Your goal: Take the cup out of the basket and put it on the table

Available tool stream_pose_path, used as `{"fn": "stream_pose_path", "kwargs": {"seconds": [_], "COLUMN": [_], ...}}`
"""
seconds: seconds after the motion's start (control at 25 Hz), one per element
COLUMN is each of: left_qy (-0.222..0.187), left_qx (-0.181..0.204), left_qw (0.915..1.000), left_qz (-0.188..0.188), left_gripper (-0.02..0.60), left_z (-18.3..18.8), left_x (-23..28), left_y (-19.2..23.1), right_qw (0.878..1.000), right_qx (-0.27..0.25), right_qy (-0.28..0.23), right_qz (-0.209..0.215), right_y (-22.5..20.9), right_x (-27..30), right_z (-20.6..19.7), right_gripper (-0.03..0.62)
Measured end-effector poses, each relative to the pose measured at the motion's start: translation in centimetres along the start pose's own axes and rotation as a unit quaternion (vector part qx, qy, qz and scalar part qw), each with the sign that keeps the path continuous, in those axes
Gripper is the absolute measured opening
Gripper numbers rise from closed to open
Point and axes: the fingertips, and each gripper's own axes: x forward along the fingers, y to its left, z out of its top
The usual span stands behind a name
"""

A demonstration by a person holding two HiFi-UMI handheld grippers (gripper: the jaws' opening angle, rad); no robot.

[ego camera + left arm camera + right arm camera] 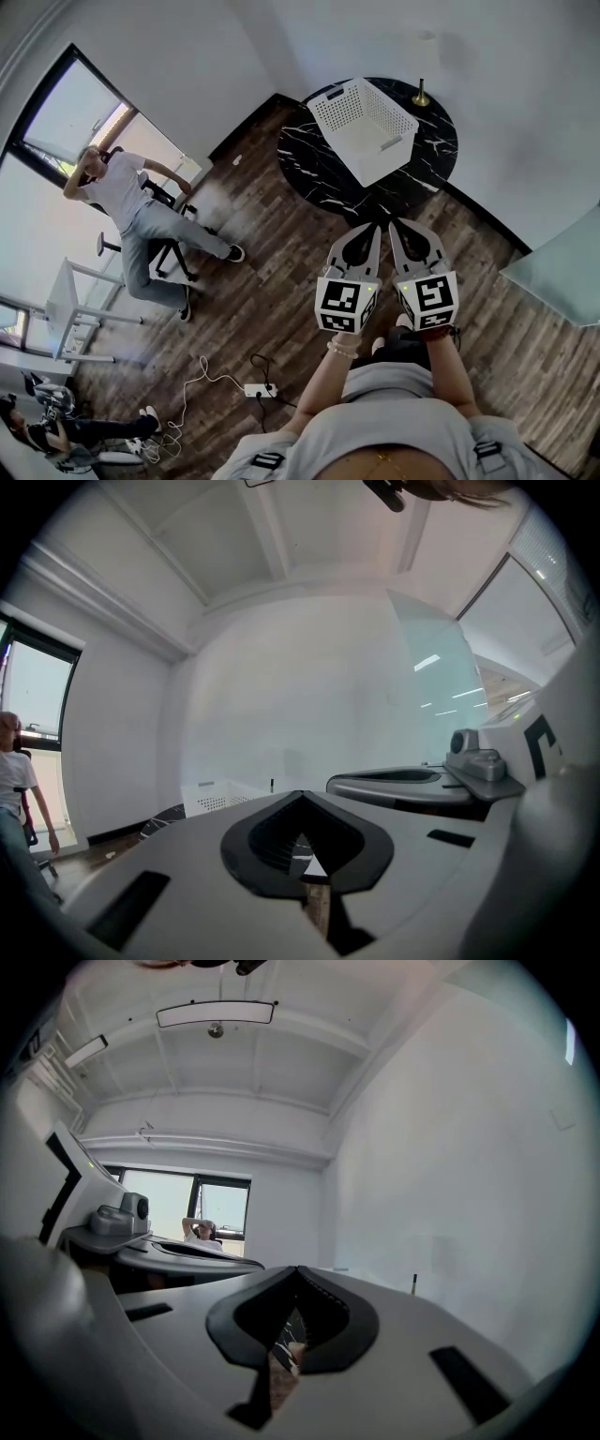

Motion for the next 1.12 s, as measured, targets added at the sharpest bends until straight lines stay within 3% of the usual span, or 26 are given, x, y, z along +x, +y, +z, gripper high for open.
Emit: {"fn": "stream_pose_path", "kwargs": {"seconds": [0.4,0.72,1.12], "left_qy": [-0.004,-0.002,0.004], "left_qx": [-0.012,0.002,0.006], "left_qw": [0.9994,0.9984,0.9986], "left_qz": [0.032,0.057,0.052], "left_gripper": [0.006,0.006,0.006], "left_z": [1.3,1.9,1.5], "left_x": [4.2,7.0,10.2], "left_y": [0.1,-1.1,-3.2], "right_qw": [0.999,0.998,0.998], "right_qx": [-0.008,-0.011,-0.015], "right_qy": [0.002,-0.01,0.001], "right_qz": [0.048,0.06,0.064], "right_y": [-3.9,-7.3,-10.4], "right_x": [2.4,2.7,2.3], "right_z": [0.0,0.6,-0.5], "right_gripper": [0.008,0.008,0.009]}}
